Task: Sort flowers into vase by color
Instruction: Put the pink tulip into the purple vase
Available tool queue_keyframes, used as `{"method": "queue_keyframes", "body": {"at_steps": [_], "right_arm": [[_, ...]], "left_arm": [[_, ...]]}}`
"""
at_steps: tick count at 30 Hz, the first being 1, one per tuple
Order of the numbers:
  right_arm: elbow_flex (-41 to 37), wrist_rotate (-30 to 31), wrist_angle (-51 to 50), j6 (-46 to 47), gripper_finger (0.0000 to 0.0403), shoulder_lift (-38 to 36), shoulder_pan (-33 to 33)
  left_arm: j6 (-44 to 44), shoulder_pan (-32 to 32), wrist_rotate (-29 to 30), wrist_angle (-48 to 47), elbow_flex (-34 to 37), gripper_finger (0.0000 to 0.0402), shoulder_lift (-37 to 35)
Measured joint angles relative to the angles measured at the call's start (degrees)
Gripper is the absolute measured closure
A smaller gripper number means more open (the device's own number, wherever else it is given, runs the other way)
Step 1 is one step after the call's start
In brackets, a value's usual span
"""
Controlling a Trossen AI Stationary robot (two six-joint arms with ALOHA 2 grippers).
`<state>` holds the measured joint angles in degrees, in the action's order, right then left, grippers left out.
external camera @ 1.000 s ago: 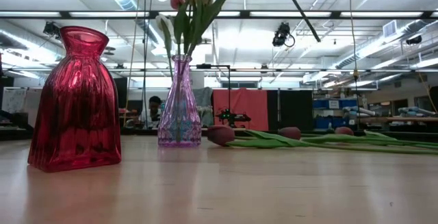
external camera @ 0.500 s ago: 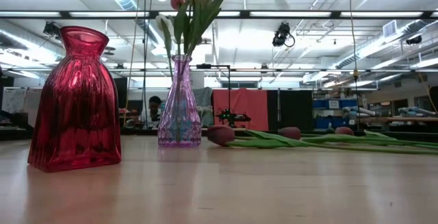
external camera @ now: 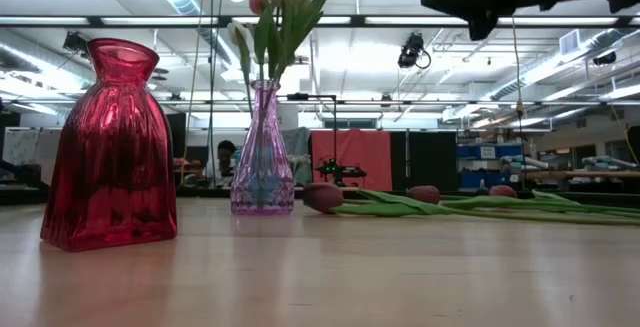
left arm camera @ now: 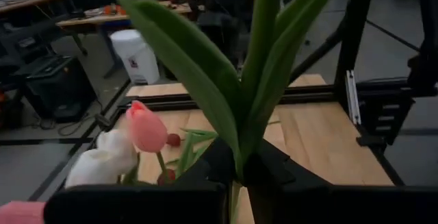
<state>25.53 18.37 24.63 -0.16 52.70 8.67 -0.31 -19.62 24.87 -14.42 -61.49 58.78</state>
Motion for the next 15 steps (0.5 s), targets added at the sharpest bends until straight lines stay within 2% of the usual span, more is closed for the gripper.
{"method": "queue_keyframes", "body": {"at_steps": [8, 15], "right_arm": [[-5.27, 0.02, 9.40, 0.64, 0.0306, 1.17, -1.03], [-5.41, 0.02, 10.73, 0.66, 0.0306, 1.17, -1.01]], "left_arm": [[-0.31, 0.11, 4.36, -3.92, 0.00, 0.0370, -2.16], [-2.83, 0.20, 5.26, -5.57, 0.00, 0.0370, -0.73]]}}
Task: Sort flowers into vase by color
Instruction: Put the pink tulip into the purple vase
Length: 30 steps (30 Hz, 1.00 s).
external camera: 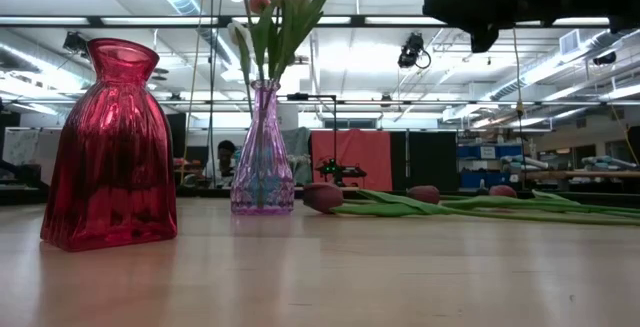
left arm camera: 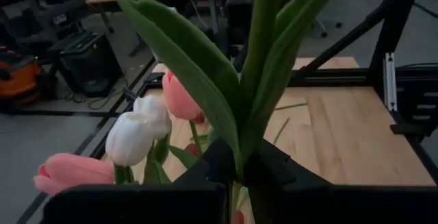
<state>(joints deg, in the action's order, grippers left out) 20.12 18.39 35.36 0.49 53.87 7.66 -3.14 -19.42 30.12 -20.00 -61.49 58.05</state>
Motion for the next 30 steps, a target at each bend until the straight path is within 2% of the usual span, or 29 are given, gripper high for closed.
{"method": "queue_keyframes", "body": {"at_steps": [5, 10, 14, 17, 21, 24, 30], "right_arm": [[0.00, -0.02, 0.70, 0.00, 0.0306, 0.00, 0.00], [0.00, -0.36, 1.05, 0.02, 0.0306, 0.00, 0.50], [0.00, -0.46, 1.02, 0.02, 0.0306, 0.02, 0.83], [0.00, -0.74, 0.74, 0.02, 0.0306, 0.02, 0.83], [0.00, -1.49, -0.99, 0.38, 0.0306, 0.02, 0.83], [0.00, 1.32, -4.12, 3.34, 0.0305, 0.02, 0.82], [0.00, 1.01, -6.79, 5.35, 0.0295, 0.33, 0.79]], "left_arm": [[-3.90, 3.91, -0.60, 1.04, 1.29, 0.0374, 2.40], [-9.23, 10.67, -6.69, 3.38, 5.25, 0.0381, 4.98], [-9.52, 14.20, -11.90, 8.22, 8.09, 0.0382, 6.50], [-9.62, 15.50, -12.63, 10.68, 10.03, 0.0379, 7.84], [-9.59, 15.84, -14.44, 14.82, 12.47, 0.0359, 9.19], [-9.59, 15.50, -15.88, 15.97, 13.56, 0.0337, 9.80], [-9.61, 14.67, -15.91, 14.53, 13.97, 0.0269, 9.52]]}}
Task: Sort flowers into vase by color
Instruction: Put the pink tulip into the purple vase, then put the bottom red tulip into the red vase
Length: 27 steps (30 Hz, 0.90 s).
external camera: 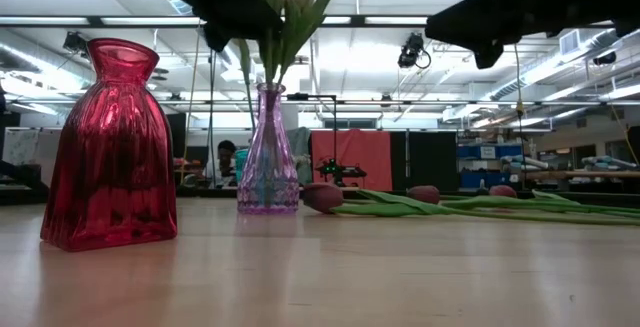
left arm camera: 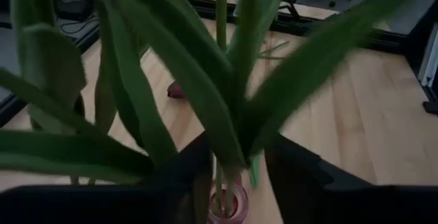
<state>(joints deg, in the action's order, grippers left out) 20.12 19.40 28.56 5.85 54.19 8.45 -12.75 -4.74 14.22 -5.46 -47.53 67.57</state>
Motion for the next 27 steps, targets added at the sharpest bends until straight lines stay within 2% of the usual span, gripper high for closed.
{"method": "queue_keyframes", "body": {"at_steps": [6, 13, 15, 19, 27], "right_arm": [[0.00, -1.05, -0.02, 0.00, 0.0288, 0.02, -0.07], [0.00, -1.20, -0.99, 0.29, 0.0288, 0.02, -0.04], [0.00, -3.14, -2.85, 1.46, 0.0289, 0.55, -0.06], [0.02, -7.12, -7.50, 6.30, 0.0291, 4.75, 0.47], [0.40, -8.80, -12.08, 15.09, 0.0292, 17.57, 4.18]], "left_arm": [[0.00, -0.48, 0.16, -4.16, 0.00, 0.0214, -3.51], [-0.99, -2.46, 2.78, -6.31, 0.00, 0.0204, -8.19], [-0.93, -3.67, 4.59, -8.01, 0.00, 0.0204, -9.78], [0.32, -6.42, 8.75, -11.66, -0.02, 0.0204, -13.59], [0.48, -10.84, 13.09, -19.05, -0.02, 0.0204, -19.64]]}}
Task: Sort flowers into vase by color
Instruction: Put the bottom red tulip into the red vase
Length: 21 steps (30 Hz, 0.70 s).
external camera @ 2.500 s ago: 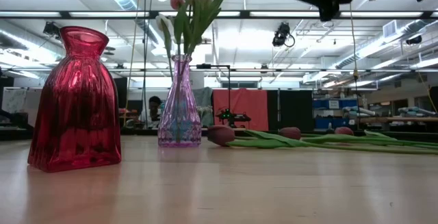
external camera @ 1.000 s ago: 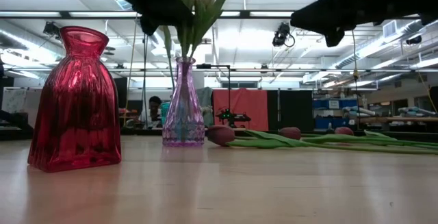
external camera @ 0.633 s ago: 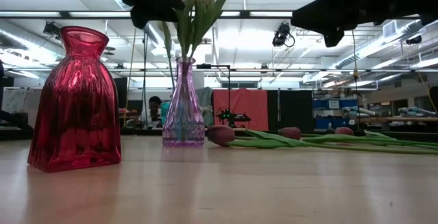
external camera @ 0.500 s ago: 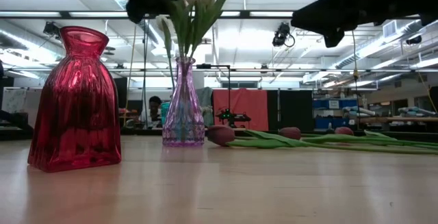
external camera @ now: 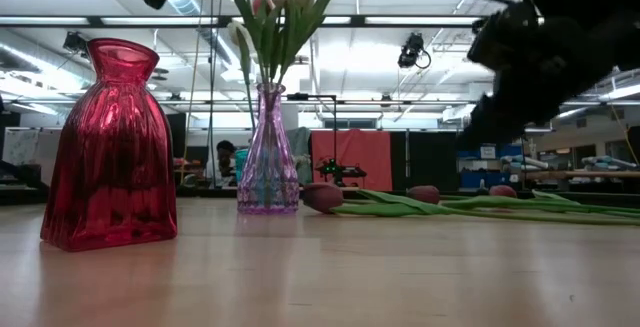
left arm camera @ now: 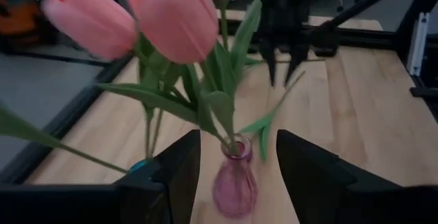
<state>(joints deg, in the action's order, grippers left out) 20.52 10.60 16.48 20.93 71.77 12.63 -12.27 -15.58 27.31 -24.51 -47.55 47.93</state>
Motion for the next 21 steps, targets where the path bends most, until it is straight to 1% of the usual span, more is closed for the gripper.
{"method": "queue_keyframes", "body": {"at_steps": [3, 5, 9, 12, 15, 17, 19, 21], "right_arm": [[2.67, -0.07, -3.40, 1.91, 0.0292, 4.90, 1.64], [5.34, 1.58, -6.94, 2.04, 0.0292, 8.11, 2.60], [10.60, 6.12, -14.09, 1.69, 0.0292, 13.62, 3.81], [13.16, 9.32, -16.82, 1.38, 0.0292, 16.73, 3.93], [14.31, 8.89, -17.18, 0.12, 0.0292, 18.92, 3.71], [14.50, 8.19, -16.90, 0.03, 0.0292, 19.92, 3.68], [14.47, 7.63, -16.82, 0.45, 0.0296, 20.61, 3.62], [14.53, 6.96, -16.84, 1.77, 0.0308, 20.90, 3.57]], "left_arm": [[1.22, -1.72, 4.24, 0.00, 0.00, 0.0204, -1.68], [2.57, -2.61, 6.06, 0.63, 0.00, 0.0204, -2.04], [2.75, -3.74, 6.16, 1.87, 0.42, 0.0204, -1.47], [2.64, -4.77, 6.14, 5.58, 4.04, 0.0204, -1.33], [1.97, -5.69, 6.02, 11.06, 8.30, 0.0204, -1.42], [1.55, -6.16, 6.01, 13.03, 10.43, 0.0204, -1.52], [1.51, -6.26, 6.03, 13.52, 11.12, 0.0204, -1.47], [0.68, -6.26, 6.01, 14.37, 11.17, 0.0204, -1.49]]}}
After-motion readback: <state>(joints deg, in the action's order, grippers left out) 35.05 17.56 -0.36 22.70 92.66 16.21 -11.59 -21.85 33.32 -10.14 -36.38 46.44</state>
